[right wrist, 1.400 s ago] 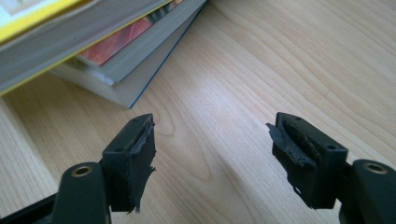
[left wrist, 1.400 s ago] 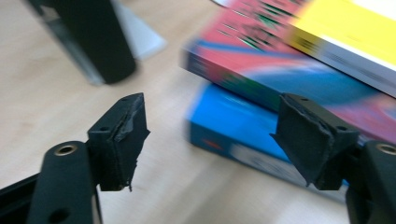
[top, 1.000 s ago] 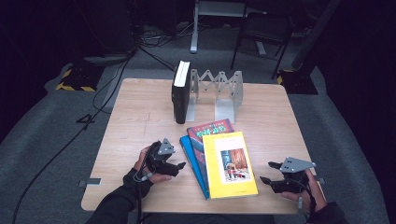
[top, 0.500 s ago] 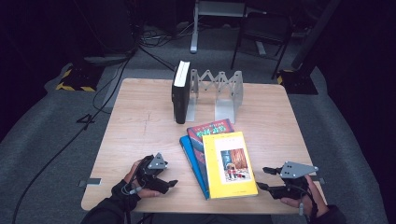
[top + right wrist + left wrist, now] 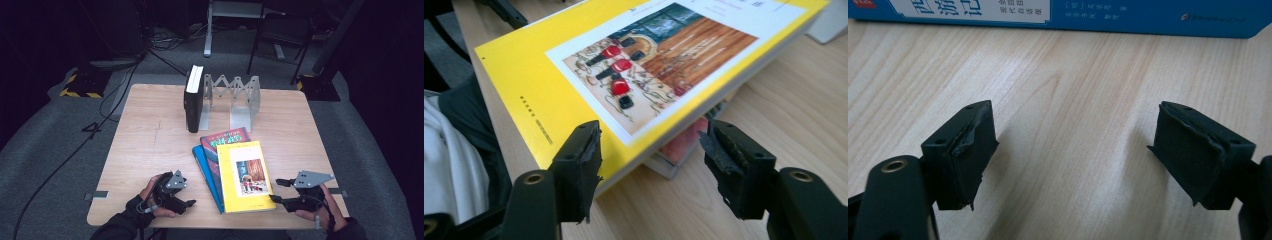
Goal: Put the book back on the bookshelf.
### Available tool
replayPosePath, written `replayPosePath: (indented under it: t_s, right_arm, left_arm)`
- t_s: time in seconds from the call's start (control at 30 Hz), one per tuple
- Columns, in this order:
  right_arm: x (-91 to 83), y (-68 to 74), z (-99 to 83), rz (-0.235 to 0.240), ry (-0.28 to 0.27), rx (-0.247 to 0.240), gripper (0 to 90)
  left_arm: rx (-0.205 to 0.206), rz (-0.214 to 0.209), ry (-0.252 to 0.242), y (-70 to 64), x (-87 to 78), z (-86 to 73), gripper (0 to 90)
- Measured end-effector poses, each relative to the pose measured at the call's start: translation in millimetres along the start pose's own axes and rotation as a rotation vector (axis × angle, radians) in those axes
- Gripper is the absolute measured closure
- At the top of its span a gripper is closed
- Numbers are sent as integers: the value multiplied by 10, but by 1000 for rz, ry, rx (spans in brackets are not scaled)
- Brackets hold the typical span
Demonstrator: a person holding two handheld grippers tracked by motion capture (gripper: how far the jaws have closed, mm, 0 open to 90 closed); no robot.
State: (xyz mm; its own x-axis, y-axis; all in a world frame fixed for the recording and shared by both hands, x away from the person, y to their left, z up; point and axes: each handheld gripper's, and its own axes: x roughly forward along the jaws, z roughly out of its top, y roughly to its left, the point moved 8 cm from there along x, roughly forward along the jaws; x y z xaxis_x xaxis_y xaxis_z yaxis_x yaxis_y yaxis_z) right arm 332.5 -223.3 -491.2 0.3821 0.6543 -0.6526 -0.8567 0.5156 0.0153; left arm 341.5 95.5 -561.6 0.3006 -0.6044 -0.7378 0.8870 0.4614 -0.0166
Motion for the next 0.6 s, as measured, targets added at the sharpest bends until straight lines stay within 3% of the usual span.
replayPosePath:
  t_s: [0.2, 0.3, 0.4, 0.47, 0.5, 0.53, 0.6]
  right_arm:
    - [148, -73, 24, 83, 24, 70, 272]
    - [237, -126, 43, 157, 50, 114, 236]
    - [313, -145, 92, 175, 69, 105, 198]
    - [338, -161, 110, 181, 92, 112, 183]
    - [338, -161, 110, 181, 92, 112, 183]
    - [350, -171, 119, 183, 97, 113, 176]
    - [364, -186, 135, 182, 100, 99, 179]
  left_arm:
    - [5, -1, -22, 8, 6, -9, 161]
    - [-1, 2, -6, 12, 5, -2, 159]
    - [-21, 42, 5, 53, -13, 43, 221]
    - [-36, 51, -50, 91, -71, 137, 224]
    - [-36, 51, -50, 91, -71, 137, 225]
    - [-55, 49, -95, 111, -115, 225, 225]
    - [-65, 53, -128, 134, -142, 326, 229]
